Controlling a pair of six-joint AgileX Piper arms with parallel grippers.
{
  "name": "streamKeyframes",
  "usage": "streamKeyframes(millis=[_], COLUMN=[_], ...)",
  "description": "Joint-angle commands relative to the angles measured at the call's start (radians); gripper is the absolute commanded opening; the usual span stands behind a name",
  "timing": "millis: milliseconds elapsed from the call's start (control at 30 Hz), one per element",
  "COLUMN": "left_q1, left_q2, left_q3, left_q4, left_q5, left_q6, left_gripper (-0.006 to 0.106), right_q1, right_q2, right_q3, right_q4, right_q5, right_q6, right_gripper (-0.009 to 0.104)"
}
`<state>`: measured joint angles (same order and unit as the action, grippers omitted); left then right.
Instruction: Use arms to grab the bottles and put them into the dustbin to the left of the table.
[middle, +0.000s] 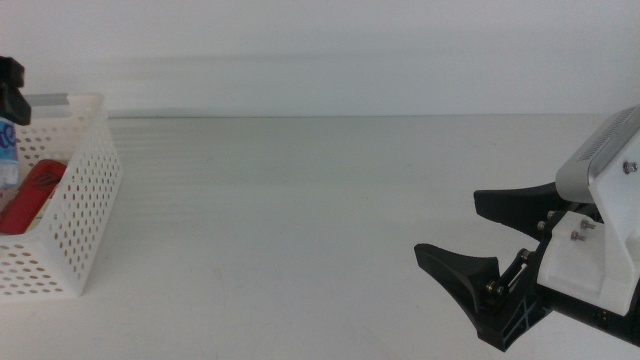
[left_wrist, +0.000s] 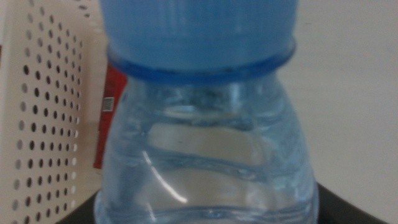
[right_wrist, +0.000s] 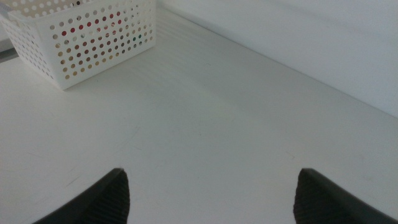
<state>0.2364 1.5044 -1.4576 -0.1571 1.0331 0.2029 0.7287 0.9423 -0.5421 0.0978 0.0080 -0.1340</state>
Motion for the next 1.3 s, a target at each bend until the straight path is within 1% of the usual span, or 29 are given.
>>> streamKeyframes(millis=[0, 167, 267, 333, 500, 700, 767, 833, 933, 1033, 1167, 1200, 1267], left_q1=[0.029, 0.057, 0.058, 0.058, 0.056, 0.056, 0.056, 0.056, 0.056, 0.055, 0.054, 0.053, 0.051], left_q2=[0.012, 0.134, 0.195, 0.225, 0.297, 0.360, 0.375, 0.392, 0.408, 0.409, 0.407, 0.407, 0.406], left_q3=[-0.103, -0.228, -0.265, -0.274, -0.275, -0.275, -0.275, -0.275, -0.275, -0.275, -0.276, -0.276, -0.276], left_q4=[-0.025, -0.022, 0.026, 0.038, 0.007, 0.009, 0.015, 0.026, 0.022, 0.022, 0.025, 0.027, 0.015], left_q5=[-0.006, 0.108, 0.137, 0.147, 0.137, 0.121, 0.103, 0.086, 0.080, 0.080, 0.082, 0.092, 0.116], left_q6=[-0.004, 0.041, 0.041, 0.041, 0.057, 0.064, 0.064, 0.064, 0.064, 0.071, 0.087, 0.085, 0.087], left_gripper=[-0.005, -0.005, -0.005, -0.005, -0.005, -0.004, -0.002, 0.005, 0.020, 0.043, 0.085, 0.091, 0.090], right_q1=[-0.001, -0.001, -0.001, -0.001, -0.001, -0.001, -0.001, -0.001, -0.001, -0.001, -0.001, -0.001, -0.001], right_q2=[-0.012, -0.012, -0.012, -0.012, -0.012, -0.012, -0.012, -0.012, -0.012, -0.012, -0.012, -0.012, -0.012], right_q3=[-0.027, -0.027, -0.027, -0.027, -0.027, -0.027, -0.027, -0.027, -0.027, -0.027, -0.027, -0.027, -0.027], right_q4=[-0.006, -0.006, -0.006, -0.006, -0.006, -0.006, -0.006, -0.006, -0.006, -0.006, -0.006, -0.006, -0.006], right_q5=[-0.063, -0.063, -0.063, -0.063, -0.063, -0.063, -0.063, -0.063, -0.063, -0.063, -0.063, -0.063, -0.063], right_q6=[-0.010, -0.010, -0.010, -0.010, -0.010, -0.010, -0.010, -0.010, -0.010, -0.010, -0.010, -0.010, -0.010], right_gripper=[0.079, 0.079, 0.079, 0.079, 0.079, 0.079, 0.079, 0.079, 0.079, 0.079, 0.079, 0.079, 0.079])
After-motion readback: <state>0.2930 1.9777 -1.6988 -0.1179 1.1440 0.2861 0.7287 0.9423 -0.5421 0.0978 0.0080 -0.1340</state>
